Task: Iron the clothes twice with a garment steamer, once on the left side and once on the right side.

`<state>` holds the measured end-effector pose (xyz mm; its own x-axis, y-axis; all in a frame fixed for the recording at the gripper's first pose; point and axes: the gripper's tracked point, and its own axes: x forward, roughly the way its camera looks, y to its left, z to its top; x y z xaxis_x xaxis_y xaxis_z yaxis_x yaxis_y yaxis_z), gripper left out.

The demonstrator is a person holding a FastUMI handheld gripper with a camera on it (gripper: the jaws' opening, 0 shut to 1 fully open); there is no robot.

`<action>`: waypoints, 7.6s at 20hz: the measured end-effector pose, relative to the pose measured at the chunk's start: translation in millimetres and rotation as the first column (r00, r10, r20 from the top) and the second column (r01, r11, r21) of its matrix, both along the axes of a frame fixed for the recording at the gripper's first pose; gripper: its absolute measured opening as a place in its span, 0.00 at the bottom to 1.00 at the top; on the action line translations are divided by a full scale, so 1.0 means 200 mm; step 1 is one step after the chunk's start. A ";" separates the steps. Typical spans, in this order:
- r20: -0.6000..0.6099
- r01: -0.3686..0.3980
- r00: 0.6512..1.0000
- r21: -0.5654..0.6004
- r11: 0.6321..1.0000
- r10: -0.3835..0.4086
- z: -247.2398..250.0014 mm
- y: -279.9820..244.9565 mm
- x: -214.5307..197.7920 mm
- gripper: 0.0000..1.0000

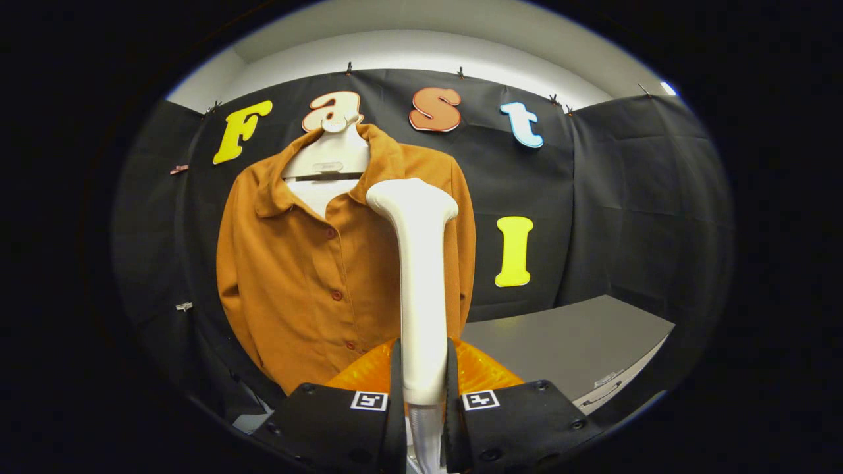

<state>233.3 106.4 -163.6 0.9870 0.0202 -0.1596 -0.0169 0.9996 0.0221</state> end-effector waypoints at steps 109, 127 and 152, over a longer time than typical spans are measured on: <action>-0.340 -0.137 0.939 -0.237 0.962 0.050 -1.13 0.80 -0.29 0.27; -0.332 -0.155 0.939 -0.155 0.976 0.096 -0.95 0.54 -0.63 0.26; 0.058 -0.042 0.997 -0.038 0.998 0.044 0.39 0.06 -0.83 0.26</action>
